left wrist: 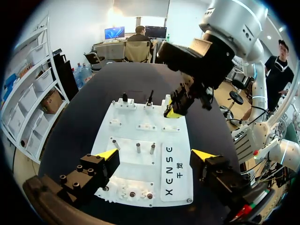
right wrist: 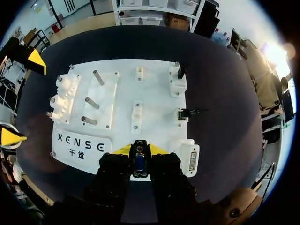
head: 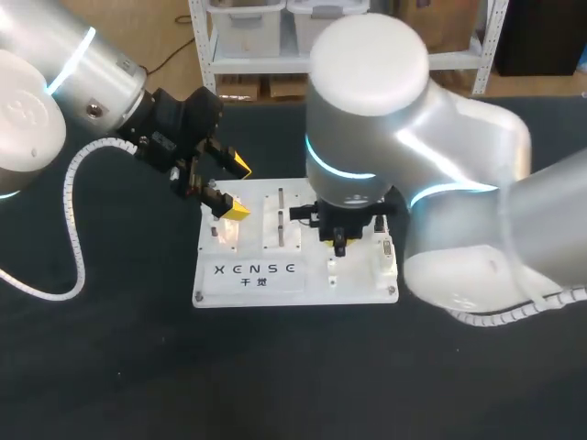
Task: Insert the USB connector, Ethernet cable, and multi-pin plug into their matching sockets one by one.
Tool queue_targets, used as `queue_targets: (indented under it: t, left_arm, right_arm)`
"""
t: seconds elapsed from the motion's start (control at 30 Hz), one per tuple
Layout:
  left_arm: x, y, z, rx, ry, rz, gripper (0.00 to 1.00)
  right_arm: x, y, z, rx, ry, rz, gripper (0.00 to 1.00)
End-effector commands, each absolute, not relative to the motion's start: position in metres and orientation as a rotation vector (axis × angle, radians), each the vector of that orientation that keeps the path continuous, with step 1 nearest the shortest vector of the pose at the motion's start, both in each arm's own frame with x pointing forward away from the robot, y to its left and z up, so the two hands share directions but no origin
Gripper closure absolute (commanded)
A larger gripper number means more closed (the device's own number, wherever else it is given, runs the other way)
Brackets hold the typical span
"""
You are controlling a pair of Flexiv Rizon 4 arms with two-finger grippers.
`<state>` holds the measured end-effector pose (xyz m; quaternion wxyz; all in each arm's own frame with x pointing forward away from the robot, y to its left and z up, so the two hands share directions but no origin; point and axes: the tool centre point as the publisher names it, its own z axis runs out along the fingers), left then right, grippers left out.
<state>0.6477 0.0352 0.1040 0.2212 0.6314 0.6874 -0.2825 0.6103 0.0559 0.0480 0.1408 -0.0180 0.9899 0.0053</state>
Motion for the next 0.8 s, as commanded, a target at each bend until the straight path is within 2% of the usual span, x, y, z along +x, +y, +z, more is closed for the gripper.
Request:
queue_targets:
  t: [0.03,0.8]
  left_arm:
    - [0.647,0.036,0.103,1.744,1.897,-0.78,0.0]
    - [0.647,0.036,0.103,1.744,1.897,-0.78,0.0]
  right_arm:
    - [0.603,0.038,0.061,-0.041,2.829,0.034,1.0]
    - [0.603,-0.002,0.065,-0.003,2.835,-0.003,1.0]
